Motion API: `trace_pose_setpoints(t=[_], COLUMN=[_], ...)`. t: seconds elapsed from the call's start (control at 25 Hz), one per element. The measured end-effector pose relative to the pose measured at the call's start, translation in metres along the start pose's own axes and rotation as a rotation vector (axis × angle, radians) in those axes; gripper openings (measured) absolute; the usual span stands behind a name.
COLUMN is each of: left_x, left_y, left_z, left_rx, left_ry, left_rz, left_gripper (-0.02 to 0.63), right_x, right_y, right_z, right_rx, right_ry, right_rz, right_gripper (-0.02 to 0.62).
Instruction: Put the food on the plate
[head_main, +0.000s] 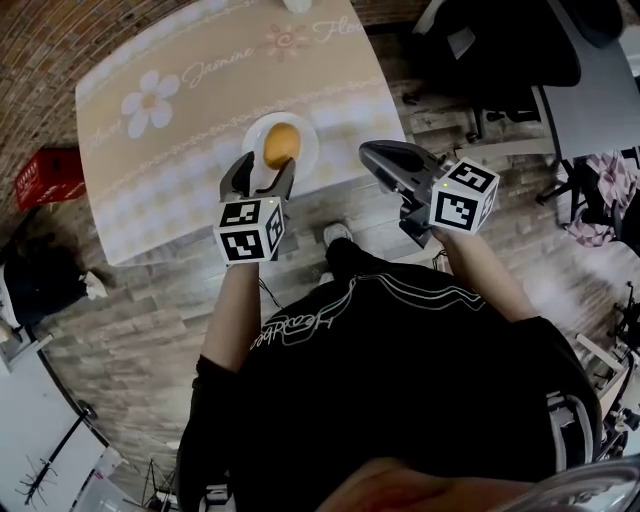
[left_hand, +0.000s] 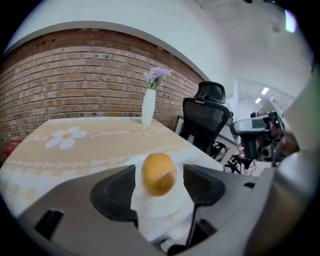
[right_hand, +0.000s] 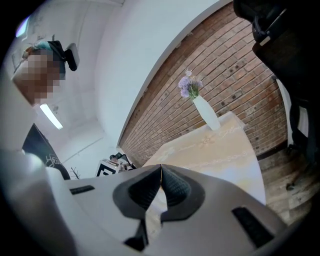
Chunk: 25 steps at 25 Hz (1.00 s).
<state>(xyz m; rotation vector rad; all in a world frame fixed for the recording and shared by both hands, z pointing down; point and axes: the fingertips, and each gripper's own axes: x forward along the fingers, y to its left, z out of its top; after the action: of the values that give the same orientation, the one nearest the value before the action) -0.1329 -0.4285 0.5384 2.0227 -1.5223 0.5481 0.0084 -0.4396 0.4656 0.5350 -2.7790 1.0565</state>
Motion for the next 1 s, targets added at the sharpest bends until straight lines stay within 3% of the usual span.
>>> trace_pose_setpoints(t=[0.24,0.44,0.76,1.0], left_x=[-0.06,-0.115,-0.2,-0.233], left_y=[-0.01,-0.041,-0.091,-0.125], left_z=[0.019,0.026,0.041,0.038], left_rx=[-0.059,-0.087,-0.096,-0.096], left_ry=[-0.046,-0.109,-0.268,-0.305], left_rz=[-0.03,-0.175,-0.363,-0.398], left_gripper=[0.275,0.159,0.033,0.014], right_x=[-0.008,-0.02,-0.042,-0.065], right_y=[0.034,0.069,0.129,0.172], right_z=[0.008,0.009,-0.002,-0.021], right_rx=[-0.032,-0.074,-0.145,-0.204], right_ry=[-0.04,-0.087,-0.108,-0.1], right_rz=[-0.005,-0.01,0.027,0.08], right_gripper=[-0.003,-0.005,-0.005,-0.005])
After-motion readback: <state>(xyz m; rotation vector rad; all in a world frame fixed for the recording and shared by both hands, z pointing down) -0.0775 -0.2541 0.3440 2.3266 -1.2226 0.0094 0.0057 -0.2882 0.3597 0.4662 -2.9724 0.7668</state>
